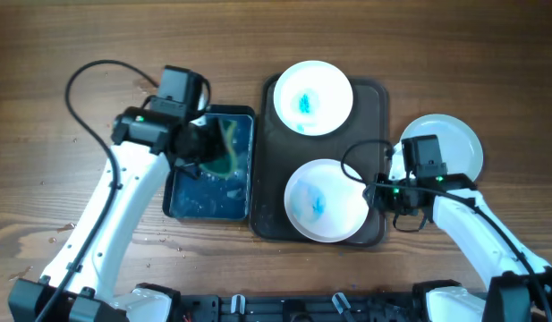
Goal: Clean dirty plates on tray and stack at the side
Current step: 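Scrub the second plate with the sponge while the right gripper holds it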
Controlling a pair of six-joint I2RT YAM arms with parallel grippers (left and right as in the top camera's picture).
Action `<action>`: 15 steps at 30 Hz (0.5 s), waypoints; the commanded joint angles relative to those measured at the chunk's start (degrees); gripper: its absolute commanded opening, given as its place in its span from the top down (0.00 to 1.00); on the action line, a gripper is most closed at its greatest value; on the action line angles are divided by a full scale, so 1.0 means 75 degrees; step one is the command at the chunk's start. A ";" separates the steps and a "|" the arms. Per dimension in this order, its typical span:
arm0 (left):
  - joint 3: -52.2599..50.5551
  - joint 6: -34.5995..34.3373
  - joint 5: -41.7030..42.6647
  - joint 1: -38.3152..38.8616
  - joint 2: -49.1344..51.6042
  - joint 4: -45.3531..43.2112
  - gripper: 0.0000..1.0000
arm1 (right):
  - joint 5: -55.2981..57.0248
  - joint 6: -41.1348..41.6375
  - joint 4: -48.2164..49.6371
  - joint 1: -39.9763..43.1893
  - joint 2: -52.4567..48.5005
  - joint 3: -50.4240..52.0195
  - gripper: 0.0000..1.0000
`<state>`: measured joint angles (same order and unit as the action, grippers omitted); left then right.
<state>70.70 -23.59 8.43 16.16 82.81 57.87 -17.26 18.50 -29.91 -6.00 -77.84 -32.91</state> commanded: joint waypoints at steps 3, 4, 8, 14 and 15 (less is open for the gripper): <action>0.0076 -0.0347 0.0708 0.0985 0.0530 -0.0670 0.96 | -0.0417 0.0356 0.0769 -0.0006 -0.0154 0.0452 0.76; 0.0076 -0.0399 0.0708 0.1151 0.0673 -0.0764 0.96 | -0.0321 0.0402 0.0863 -0.0006 -0.0236 0.0493 0.81; 0.0076 -0.0699 0.0901 0.1824 0.1233 -0.1186 0.96 | 0.0469 0.0641 0.1209 -0.0032 -0.0702 0.0495 0.96; 0.0076 -0.1323 0.0965 0.2789 0.2314 -0.2060 0.96 | 0.1163 0.0731 0.0533 -0.0041 -0.0539 0.0111 0.96; 0.0076 -0.1317 0.0959 0.2961 0.2500 -0.2294 0.96 | 0.1160 0.0737 0.0417 -0.0041 -0.0516 0.0050 0.96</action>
<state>70.70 -30.79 14.22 34.98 97.78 44.01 -16.01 24.16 -23.55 -6.22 -81.10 -31.62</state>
